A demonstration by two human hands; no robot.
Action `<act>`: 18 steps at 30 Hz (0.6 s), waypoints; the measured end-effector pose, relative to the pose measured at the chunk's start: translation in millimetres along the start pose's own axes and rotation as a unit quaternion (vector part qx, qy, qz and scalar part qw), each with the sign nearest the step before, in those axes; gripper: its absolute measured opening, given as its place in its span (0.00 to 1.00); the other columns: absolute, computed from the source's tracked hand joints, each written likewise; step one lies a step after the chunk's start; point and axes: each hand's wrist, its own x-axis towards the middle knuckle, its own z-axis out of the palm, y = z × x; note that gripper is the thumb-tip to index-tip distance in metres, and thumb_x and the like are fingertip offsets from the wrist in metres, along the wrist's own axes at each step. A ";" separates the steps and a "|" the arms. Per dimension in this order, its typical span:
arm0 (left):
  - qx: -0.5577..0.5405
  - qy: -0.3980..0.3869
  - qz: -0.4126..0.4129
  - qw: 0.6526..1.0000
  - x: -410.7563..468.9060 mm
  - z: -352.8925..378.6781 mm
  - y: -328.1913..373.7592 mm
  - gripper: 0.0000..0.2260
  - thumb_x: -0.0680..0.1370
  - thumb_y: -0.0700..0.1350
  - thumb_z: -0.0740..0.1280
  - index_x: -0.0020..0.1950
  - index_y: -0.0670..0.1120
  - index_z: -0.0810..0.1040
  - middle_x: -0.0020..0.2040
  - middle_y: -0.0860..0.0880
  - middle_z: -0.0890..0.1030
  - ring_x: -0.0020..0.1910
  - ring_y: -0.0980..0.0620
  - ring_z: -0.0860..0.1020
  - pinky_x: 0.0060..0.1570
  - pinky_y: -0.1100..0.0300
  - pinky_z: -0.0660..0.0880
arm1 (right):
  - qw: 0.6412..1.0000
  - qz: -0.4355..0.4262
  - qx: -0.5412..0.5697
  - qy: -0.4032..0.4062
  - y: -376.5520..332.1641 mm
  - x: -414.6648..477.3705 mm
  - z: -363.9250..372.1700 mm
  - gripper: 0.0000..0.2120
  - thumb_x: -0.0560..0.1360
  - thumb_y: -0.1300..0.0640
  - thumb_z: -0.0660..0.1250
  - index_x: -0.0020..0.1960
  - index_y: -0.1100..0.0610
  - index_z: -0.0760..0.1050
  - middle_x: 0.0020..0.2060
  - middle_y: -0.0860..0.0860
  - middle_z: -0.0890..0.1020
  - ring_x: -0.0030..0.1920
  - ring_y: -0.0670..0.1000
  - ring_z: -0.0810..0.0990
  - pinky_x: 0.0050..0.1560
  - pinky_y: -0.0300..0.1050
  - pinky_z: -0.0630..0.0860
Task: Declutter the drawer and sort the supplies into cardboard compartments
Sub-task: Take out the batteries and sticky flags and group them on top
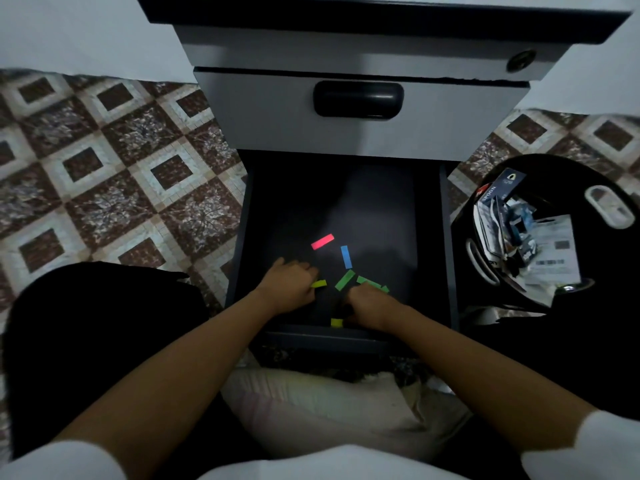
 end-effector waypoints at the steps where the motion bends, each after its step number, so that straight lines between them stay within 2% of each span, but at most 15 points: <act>1: -0.002 -0.001 0.001 1.000 -0.3 0.0 -0.2 0.13 0.78 0.50 0.58 0.57 0.44 0.72 0.59 0.45 0.75 0.60 0.46 0.73 0.59 0.53 0.64 | 1.000 0.003 0.002 -0.006 -0.8 0.3 0.1 0.10 0.74 0.60 0.65 0.50 0.66 0.78 0.49 0.61 0.80 0.51 0.58 0.79 0.48 0.45 0.74; 7: -0.007 -0.005 -0.003 1.000 -0.4 1.0 -0.1 0.12 0.78 0.49 0.58 0.56 0.44 0.72 0.58 0.45 0.75 0.59 0.46 0.73 0.58 0.53 0.64 | 1.000 -0.003 0.009 -0.015 -4.1 0.7 -1.0 0.09 0.75 0.60 0.63 0.50 0.64 0.78 0.50 0.61 0.80 0.51 0.59 0.78 0.45 0.44 0.70; 13: -0.009 -0.001 0.005 1.000 1.2 1.5 0.7 0.12 0.78 0.50 0.58 0.57 0.44 0.72 0.58 0.46 0.76 0.60 0.47 0.73 0.58 0.54 0.64 | 1.000 -0.018 0.014 -0.021 -2.1 -0.1 -2.2 0.08 0.75 0.60 0.63 0.51 0.61 0.78 0.52 0.59 0.80 0.52 0.57 0.78 0.51 0.46 0.74; 18: -0.001 -0.001 0.006 1.000 0.8 -0.6 0.4 0.13 0.79 0.51 0.58 0.57 0.44 0.74 0.58 0.45 0.75 0.60 0.47 0.73 0.58 0.54 0.64 | 0.997 -0.002 0.072 0.021 -0.1 -3.4 -5.2 0.09 0.76 0.59 0.65 0.54 0.60 0.78 0.53 0.55 0.80 0.54 0.53 0.78 0.50 0.39 0.70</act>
